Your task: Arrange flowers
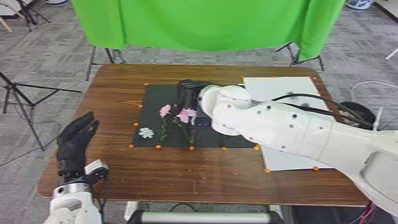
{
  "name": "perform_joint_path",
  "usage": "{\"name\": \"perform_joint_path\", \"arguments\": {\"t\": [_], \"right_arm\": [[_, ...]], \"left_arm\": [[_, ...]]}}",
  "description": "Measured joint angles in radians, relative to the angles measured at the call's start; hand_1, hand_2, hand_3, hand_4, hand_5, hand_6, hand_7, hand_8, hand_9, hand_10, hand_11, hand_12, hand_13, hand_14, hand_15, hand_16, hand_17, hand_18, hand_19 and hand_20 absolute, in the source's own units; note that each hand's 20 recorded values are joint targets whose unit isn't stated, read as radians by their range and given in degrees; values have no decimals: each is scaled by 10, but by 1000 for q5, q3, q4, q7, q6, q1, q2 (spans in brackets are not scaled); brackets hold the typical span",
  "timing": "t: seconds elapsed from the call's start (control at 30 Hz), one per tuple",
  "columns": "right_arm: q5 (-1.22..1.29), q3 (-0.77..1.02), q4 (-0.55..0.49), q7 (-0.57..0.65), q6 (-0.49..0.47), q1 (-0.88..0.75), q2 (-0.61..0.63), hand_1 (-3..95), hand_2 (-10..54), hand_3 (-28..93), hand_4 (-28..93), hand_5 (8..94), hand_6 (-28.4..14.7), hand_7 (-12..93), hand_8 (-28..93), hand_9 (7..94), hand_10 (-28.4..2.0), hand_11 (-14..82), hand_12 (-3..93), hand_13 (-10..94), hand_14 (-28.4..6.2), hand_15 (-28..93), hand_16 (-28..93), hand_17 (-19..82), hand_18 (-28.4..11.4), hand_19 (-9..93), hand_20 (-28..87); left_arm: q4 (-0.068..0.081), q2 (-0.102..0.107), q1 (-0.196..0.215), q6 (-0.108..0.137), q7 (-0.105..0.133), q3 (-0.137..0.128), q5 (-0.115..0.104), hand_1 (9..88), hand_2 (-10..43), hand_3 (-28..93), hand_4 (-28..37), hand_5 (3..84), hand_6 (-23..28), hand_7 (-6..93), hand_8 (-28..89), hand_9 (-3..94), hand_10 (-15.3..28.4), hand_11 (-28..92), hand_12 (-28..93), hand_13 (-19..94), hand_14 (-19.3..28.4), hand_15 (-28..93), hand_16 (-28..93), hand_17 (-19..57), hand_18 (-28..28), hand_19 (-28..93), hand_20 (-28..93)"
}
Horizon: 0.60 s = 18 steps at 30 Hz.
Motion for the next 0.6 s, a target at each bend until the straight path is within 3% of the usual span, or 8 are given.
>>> {"name": "perform_joint_path", "arguments": {"t": [0.4,0.6], "right_arm": [[42,8,26,25,-11,-9,-10,521,-95,652,-176,802,23,229,59,668,-141,92,154,888,-20,672,259,645,-134,932,622],[47,8,25,25,-26,-12,-10,439,-86,637,-163,711,4,188,49,649,-143,89,156,885,-26,661,262,636,-139,932,611]], "left_arm": [[1,0,-2,-3,-3,1,0,391,-95,751,-159,489,-17,265,-113,365,98,254,139,354,128,185,-6,140,103,121,206],[2,0,-5,-6,-8,2,1,389,-95,753,-163,487,-17,269,-118,365,96,257,138,354,126,185,-6,137,105,121,205]]}}
